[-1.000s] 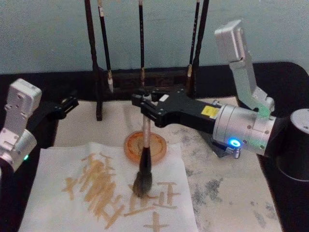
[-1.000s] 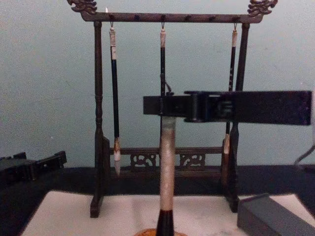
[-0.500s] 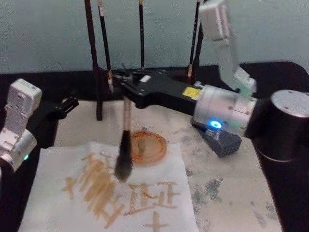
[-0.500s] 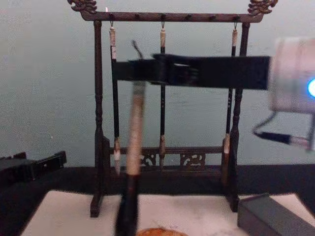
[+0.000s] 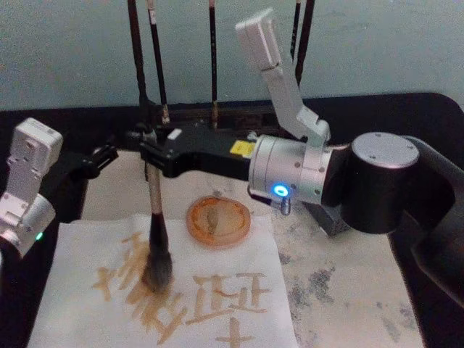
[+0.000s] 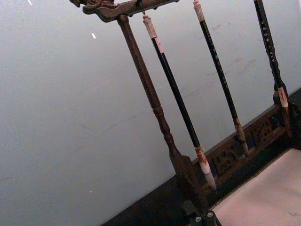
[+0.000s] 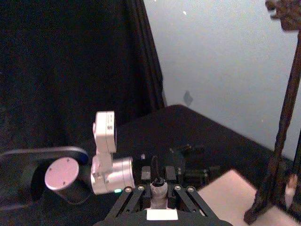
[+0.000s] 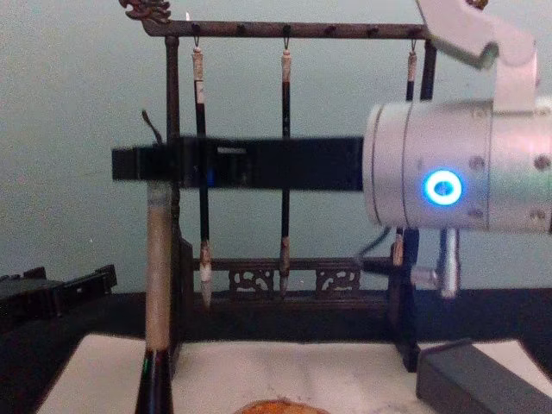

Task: Pick up the brush from the inkstone, write on the paper, then place the brush back to its original position.

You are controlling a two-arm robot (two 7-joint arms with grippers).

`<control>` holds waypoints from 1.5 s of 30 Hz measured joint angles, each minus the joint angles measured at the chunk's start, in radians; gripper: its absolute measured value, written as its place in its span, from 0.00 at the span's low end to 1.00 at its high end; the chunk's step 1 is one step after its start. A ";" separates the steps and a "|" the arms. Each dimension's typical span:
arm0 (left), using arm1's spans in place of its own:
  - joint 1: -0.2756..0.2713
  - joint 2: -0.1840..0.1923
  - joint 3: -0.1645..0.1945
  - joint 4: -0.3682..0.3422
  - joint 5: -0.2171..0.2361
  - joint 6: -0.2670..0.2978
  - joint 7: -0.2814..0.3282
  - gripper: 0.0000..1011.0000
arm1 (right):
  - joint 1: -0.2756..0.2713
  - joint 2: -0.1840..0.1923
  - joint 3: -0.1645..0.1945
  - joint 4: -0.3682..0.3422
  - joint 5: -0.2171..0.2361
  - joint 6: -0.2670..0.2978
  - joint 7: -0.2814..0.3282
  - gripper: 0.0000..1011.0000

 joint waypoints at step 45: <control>0.000 0.000 0.000 0.000 0.000 0.000 0.000 0.99 | -0.100 0.094 0.136 -0.128 0.011 -0.016 -0.030 0.18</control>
